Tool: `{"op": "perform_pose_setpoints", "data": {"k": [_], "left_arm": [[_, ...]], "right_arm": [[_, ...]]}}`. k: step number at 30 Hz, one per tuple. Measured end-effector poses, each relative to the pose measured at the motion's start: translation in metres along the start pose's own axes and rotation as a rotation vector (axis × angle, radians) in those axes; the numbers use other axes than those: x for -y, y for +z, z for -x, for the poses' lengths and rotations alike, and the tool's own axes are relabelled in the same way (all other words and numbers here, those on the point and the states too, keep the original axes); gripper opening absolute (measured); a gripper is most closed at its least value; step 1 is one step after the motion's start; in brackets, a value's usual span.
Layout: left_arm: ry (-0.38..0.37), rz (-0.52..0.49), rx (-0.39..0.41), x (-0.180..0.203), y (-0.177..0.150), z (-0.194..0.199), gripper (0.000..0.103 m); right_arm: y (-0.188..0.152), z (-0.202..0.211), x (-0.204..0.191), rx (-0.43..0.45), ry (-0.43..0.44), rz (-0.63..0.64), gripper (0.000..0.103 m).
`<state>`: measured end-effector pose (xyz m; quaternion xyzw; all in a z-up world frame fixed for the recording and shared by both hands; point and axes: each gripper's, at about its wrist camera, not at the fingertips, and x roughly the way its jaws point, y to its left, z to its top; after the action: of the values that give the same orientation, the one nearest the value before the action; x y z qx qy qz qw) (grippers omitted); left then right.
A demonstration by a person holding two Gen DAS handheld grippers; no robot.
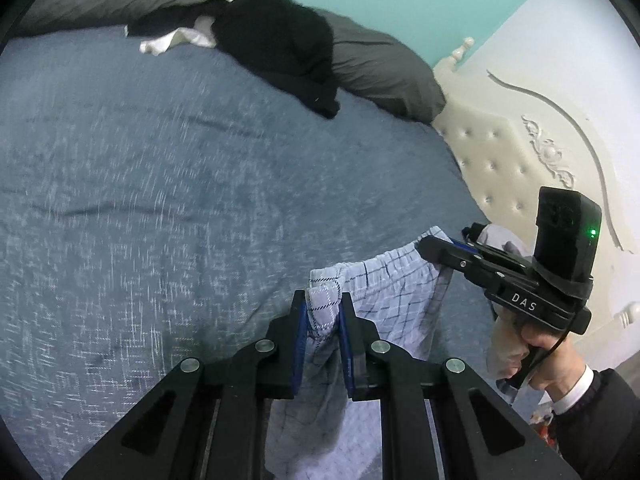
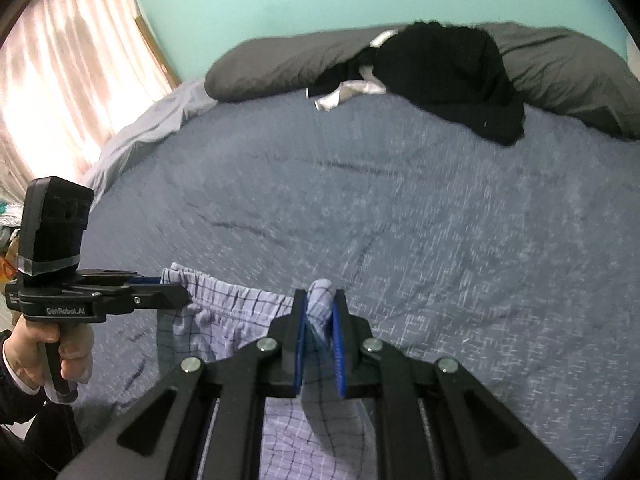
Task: Fold clothes
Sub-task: 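Lift the shorts up by the waistband with both grippers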
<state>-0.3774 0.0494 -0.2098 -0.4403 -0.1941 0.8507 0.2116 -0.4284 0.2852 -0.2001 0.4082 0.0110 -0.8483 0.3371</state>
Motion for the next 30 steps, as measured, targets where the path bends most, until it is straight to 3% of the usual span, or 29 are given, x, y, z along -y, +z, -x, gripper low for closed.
{"op": "perform_pose_setpoints", "data": {"k": [8,21,30], "left_arm": [[-0.004,-0.083,0.065,0.049,0.020,0.049,0.015],[-0.012,-0.256,0.199,0.151,0.059,0.163,0.015],[-0.025,-0.312,0.226,0.204,0.055,0.207,0.015]], "right_arm": [[0.018,0.060,-0.023,0.125,-0.017,0.036,0.011],[0.059,0.189,-0.074,0.346,-0.055,0.107,0.011],[0.063,0.264,-0.103,0.400,-0.095,0.139,0.011]]}}
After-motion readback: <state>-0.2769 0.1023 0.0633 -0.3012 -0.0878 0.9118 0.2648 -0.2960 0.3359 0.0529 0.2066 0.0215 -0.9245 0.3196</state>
